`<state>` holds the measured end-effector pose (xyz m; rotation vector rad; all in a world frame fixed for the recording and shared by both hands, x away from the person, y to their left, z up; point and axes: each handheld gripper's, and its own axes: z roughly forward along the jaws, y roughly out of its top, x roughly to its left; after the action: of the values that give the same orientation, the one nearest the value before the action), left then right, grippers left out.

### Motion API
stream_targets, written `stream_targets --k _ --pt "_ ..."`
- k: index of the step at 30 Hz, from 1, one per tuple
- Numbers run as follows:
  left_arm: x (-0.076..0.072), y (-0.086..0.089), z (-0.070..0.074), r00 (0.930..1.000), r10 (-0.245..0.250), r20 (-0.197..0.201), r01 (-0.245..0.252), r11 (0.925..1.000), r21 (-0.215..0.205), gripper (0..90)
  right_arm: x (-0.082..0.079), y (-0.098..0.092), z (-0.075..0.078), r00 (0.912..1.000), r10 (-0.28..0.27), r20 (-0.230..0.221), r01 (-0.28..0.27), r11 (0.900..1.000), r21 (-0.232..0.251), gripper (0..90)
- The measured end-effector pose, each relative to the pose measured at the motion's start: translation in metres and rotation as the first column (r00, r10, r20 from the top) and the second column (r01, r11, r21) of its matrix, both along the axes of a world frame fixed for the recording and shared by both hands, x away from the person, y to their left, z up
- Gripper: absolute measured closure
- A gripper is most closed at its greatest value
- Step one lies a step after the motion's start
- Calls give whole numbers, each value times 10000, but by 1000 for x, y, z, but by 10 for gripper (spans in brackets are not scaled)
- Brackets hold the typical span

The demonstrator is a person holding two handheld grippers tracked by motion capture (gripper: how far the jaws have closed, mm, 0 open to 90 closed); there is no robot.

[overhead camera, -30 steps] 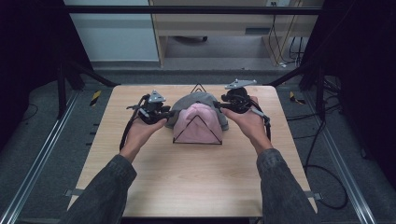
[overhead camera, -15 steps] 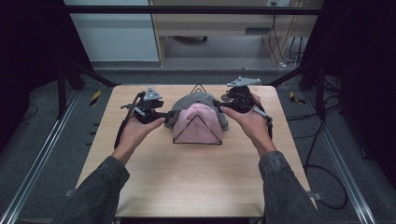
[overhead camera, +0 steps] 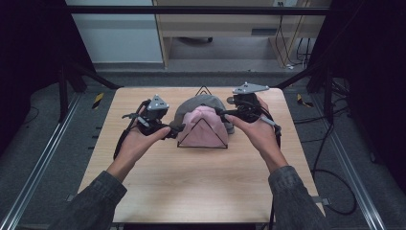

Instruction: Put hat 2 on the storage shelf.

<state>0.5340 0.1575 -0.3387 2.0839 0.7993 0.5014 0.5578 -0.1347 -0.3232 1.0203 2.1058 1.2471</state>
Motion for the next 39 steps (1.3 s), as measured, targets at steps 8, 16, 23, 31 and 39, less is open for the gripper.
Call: stream_targets --k 8,16,23,31,39 --pt "-18 -3 -3 9987 -506 21 505 9987 75 81 -16 5 1 9995 224 220 -223 9997 -76 135" --pt "-31 2 -12 9977 -677 -64 679 9974 262 62 -36 3 3 9981 461 406 -455 9988 -159 120" --pt "-38 15 -26 9977 -613 -284 617 9980 136 46 -47 -5 -9 9988 377 323 -363 9984 -432 103" --pt "-44 31 -40 9964 -735 -427 748 9968 285 44 -56 -15 -33 9987 499 59 -494 9964 -687 80" --pt "-52 40 -55 9943 -821 -684 862 9945 600 42 -67 -22 -51 9978 627 -222 -643 9943 -847 73"
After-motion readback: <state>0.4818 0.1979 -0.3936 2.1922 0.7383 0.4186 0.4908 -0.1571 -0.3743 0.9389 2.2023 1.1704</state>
